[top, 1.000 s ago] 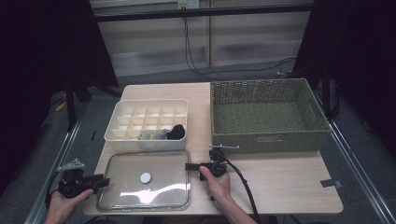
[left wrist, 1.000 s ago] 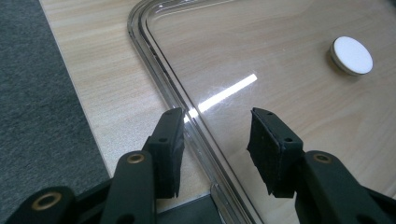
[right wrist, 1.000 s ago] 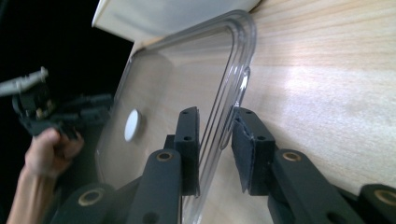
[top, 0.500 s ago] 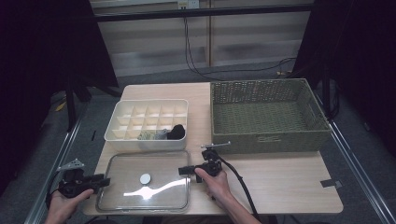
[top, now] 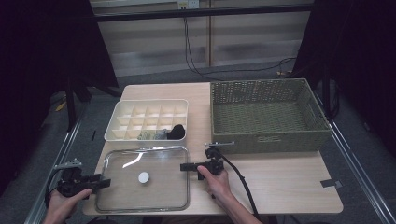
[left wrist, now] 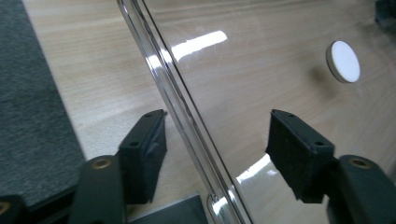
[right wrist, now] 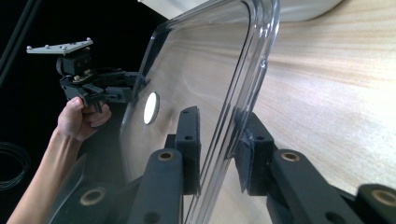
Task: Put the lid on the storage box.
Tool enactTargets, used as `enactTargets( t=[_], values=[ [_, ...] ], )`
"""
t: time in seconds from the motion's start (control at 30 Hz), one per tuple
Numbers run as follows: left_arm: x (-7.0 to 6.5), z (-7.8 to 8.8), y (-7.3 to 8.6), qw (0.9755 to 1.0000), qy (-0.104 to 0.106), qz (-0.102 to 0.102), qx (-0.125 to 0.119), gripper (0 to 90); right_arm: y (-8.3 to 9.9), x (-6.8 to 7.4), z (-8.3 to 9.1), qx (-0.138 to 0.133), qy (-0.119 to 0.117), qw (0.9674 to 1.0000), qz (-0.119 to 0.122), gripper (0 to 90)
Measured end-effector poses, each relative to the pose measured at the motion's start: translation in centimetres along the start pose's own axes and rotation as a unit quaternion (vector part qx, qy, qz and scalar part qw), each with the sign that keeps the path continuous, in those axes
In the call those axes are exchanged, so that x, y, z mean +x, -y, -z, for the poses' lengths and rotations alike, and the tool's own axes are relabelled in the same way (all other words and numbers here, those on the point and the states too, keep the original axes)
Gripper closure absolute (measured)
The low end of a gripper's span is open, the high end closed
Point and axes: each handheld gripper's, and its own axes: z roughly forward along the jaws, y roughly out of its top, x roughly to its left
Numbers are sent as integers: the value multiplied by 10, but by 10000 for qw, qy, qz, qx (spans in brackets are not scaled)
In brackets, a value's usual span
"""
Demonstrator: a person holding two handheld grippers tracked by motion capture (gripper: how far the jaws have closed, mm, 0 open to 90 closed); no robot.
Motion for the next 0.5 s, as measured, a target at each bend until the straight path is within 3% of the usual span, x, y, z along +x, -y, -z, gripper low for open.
enactTargets(
  t=[0.2, 0.3, 0.5],
  values=[
    [-1, 3, 4, 9992, 355, 128, 90, 324, 0, 1, 0, -27, 39, 10000, 18, 731],
    [-3, 2, 1, 9993, 308, 76, 202, 351, 0, 2, 1, -29, 70, 9999, 67, 730],
    [-2, 0, 0, 9990, 376, 164, 171, 400, -1, 7, 2, -67, 140, 9996, 254, 722]
  ],
)
